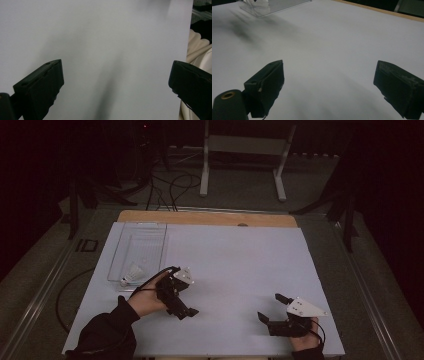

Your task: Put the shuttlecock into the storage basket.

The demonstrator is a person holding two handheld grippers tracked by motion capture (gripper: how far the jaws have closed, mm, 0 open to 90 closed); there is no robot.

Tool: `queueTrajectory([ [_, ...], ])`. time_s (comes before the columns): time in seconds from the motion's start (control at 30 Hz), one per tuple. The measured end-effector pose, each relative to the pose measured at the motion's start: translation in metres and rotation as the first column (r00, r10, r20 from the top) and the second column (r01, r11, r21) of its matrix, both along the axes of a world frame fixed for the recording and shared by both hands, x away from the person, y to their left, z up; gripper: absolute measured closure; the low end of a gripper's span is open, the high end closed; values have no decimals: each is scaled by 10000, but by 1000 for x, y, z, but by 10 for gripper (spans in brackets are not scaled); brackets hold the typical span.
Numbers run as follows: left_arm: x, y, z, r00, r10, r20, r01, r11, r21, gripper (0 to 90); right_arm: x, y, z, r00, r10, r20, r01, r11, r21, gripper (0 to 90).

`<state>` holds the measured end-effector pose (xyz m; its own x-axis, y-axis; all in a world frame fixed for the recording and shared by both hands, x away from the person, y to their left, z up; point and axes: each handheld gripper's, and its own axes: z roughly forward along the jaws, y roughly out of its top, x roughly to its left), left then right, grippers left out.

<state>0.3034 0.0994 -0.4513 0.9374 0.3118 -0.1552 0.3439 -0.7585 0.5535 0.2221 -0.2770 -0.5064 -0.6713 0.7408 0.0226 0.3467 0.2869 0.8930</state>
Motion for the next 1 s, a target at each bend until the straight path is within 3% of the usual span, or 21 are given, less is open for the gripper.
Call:
queueTrajectory([
  [0.37, -15, 14, -12, 9997, 228, 5, -228, 9988, -439, 6, 0, 0, 0, 10000, 40, -27, -40, 10000, 1, 97],
  [0.57, -20, 20, -18, 9995, 270, 188, -264, 9992, -301, 6, 0, 1, -1, 10000, 75, -52, -75, 10000, 8, 97],
  [0.83, -25, 28, -22, 9991, 420, 18, -418, 9971, -636, 6, 1, 0, -1, 10000, 37, -43, -37, 10000, -3, 97],
  [1.0, -28, 32, -26, 9988, 495, 48, -492, 9974, -517, 6, 0, 1, 0, 10000, 34, -34, -34, 10000, 12, 97],
])
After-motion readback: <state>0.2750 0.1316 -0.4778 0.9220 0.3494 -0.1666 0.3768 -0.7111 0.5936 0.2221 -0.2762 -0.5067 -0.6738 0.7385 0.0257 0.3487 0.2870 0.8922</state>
